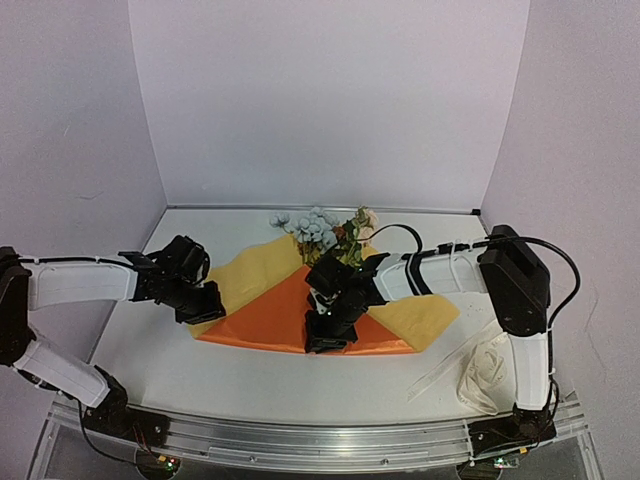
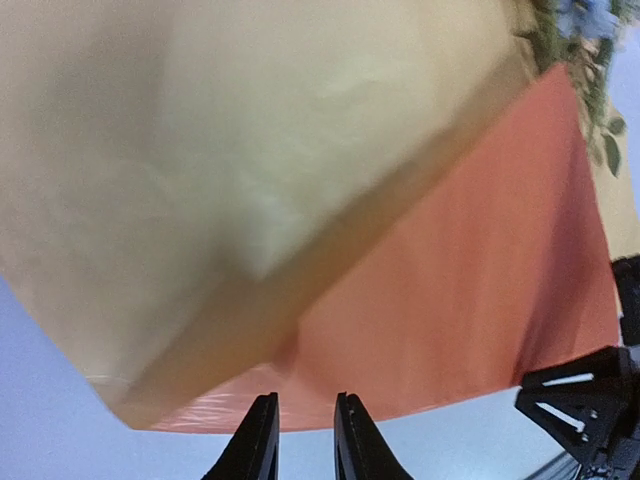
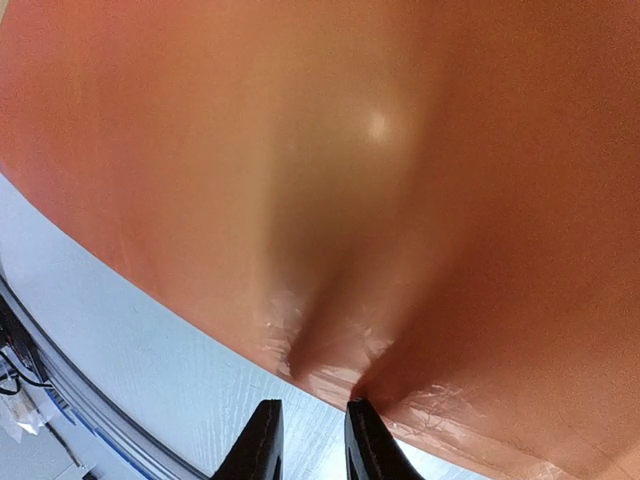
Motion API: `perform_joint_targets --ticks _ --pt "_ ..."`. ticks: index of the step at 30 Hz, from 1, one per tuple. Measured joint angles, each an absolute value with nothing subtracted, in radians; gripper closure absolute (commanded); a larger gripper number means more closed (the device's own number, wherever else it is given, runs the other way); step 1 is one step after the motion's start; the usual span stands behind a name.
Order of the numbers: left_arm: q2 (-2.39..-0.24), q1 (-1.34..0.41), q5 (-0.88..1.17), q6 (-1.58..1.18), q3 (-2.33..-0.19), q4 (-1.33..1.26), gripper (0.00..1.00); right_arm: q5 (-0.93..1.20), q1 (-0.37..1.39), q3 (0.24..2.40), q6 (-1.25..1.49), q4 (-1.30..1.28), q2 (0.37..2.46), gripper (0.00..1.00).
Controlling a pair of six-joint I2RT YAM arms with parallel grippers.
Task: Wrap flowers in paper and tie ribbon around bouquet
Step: Press the fold line of the 1/4-folded wrapping paper.
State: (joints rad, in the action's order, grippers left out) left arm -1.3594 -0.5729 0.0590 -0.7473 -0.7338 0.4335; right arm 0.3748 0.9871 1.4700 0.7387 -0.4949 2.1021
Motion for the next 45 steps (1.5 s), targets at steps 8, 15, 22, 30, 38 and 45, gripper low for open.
perform_joint_targets --ticks 8,15,22,30,38,45 --pt "-1.503 -0.717 0.161 -0.681 -0.786 0.275 0.86 0.374 0.987 1.47 0.752 -0.495 2.107 0.79" --pt "-1.641 -0.767 0.235 -0.672 -0.785 0.212 0.93 0.369 0.987 1.469 0.765 -0.495 2.115 0.8" --pt "-1.679 -0.764 0.234 -0.688 -0.786 0.182 0.98 0.354 0.986 1.415 0.767 -0.456 2.097 0.81" --pt "-1.687 -0.764 0.239 -0.7 -0.786 0.163 0.98 0.322 0.965 1.213 0.771 -0.391 1.965 0.82" --pt "-1.697 -0.764 0.247 -0.705 -0.791 0.152 0.99 0.281 0.872 0.91 0.799 -0.3 1.745 0.83" --pt "-1.71 -0.764 0.255 -0.706 -0.804 0.148 0.99 0.282 0.737 0.726 0.888 -0.207 1.606 0.83"
